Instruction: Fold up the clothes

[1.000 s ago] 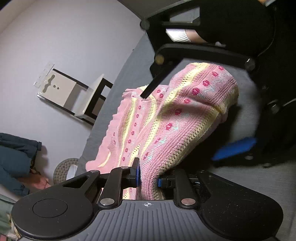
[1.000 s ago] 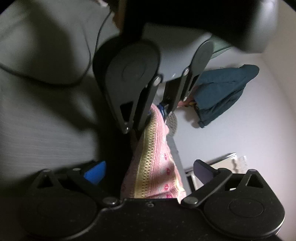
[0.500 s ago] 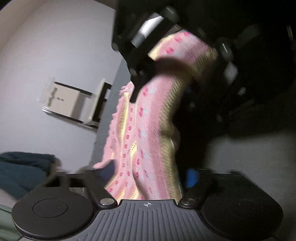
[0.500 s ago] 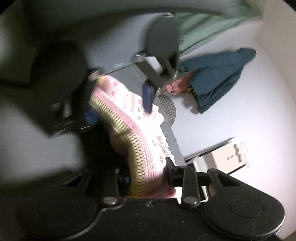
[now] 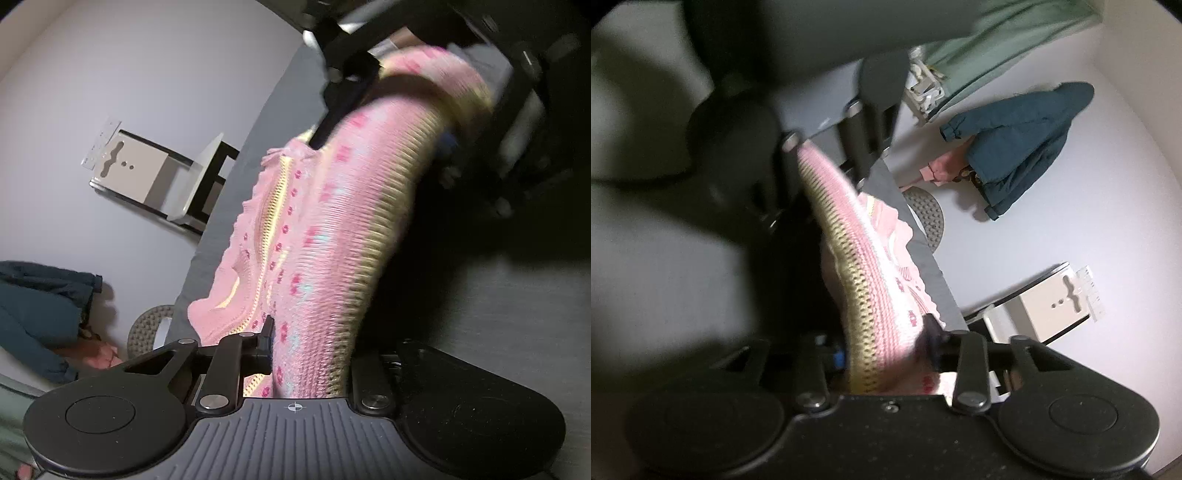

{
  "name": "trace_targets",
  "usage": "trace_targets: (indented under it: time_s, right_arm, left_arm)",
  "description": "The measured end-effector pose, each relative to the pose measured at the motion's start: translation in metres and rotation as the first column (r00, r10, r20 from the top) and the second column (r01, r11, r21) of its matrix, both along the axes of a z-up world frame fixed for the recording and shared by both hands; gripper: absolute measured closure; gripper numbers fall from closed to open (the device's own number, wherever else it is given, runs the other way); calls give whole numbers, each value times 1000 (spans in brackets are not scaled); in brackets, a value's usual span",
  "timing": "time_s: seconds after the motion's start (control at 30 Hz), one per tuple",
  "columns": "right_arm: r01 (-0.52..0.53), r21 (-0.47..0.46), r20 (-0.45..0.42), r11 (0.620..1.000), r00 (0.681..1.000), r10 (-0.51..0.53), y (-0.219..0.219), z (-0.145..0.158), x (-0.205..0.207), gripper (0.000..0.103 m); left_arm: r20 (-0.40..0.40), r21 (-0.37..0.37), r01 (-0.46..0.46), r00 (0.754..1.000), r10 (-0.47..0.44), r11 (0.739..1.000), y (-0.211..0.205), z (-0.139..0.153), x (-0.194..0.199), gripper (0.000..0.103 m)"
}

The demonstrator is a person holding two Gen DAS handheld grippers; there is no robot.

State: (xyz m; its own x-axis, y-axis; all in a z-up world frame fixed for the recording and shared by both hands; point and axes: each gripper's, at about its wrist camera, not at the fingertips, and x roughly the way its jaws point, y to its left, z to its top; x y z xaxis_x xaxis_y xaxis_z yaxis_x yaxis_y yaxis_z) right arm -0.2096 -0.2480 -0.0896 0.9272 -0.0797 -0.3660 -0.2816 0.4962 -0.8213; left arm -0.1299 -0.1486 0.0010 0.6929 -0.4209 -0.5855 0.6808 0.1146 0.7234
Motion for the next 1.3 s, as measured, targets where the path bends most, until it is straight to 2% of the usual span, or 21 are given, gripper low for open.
trace_targets:
  time_s: [0.03, 0.13, 0.2, 0.3, 0.33, 0.4, 0.63, 0.87, 0.97, 1.07, 1.17, 1.3]
  right_arm:
    - [-3, -30, 10, 1000, 1000, 4, 2, -4, 0, 45]
    - [-23, -112, 18, 993, 1000, 25, 4, -20, 1, 45]
    - [-23, -144, 6, 989, 1000, 24, 5, -27, 5, 64]
    - [-26, -125, -16, 992, 1000, 24, 7, -21, 6, 73]
    - [-26, -88, -31, 996, 999, 23, 7, -15, 5, 74]
    - [-34, -40, -58, 999, 998, 31, 9, -5, 0, 75]
    - [-102, 22, -168, 995, 980, 104, 15, 22, -26, 76]
    - [-162, 141, -310, 977, 930, 199, 43, 51, -72, 75]
    - [-162, 196, -374, 967, 899, 226, 59, 57, -103, 75]
    - [-154, 268, -463, 951, 845, 267, 71, 66, -126, 75]
    - [-154, 313, -515, 937, 802, 303, 69, 82, -119, 74]
    - [-96, 395, -553, 914, 770, 320, 46, 107, -91, 74]
  left_arm:
    - [-4, -1, 0, 1000, 0, 1000, 0, 1, 1, 84]
    - [-6, 1, 3, 1000, -3, 1000, -1, 2, 3, 84]
    - [-9, 2, 2, 1000, -2, 1000, -2, 1, 4, 84]
    - [-9, 14, 9, 1000, -9, 1000, -1, -1, 4, 85]
    - [-8, 19, 14, 1000, -14, 1000, 1, -2, 2, 85]
    - [-6, 20, 25, 1000, -25, 999, 5, 0, -2, 85]
    - [-38, 12, 89, 995, -89, 996, 28, 13, -27, 85]
    - [-172, -9, 109, 979, -109, 994, 78, 29, -73, 85]
    - [-248, 22, 141, 960, -131, 990, 98, 37, -102, 85]
    - [-331, 64, 185, 931, -155, 981, 113, 42, -127, 85]
    - [-365, 81, 228, 913, -184, 970, 120, 45, -136, 84]
    - [-374, 47, 224, 908, -191, 973, 114, 60, -114, 84]
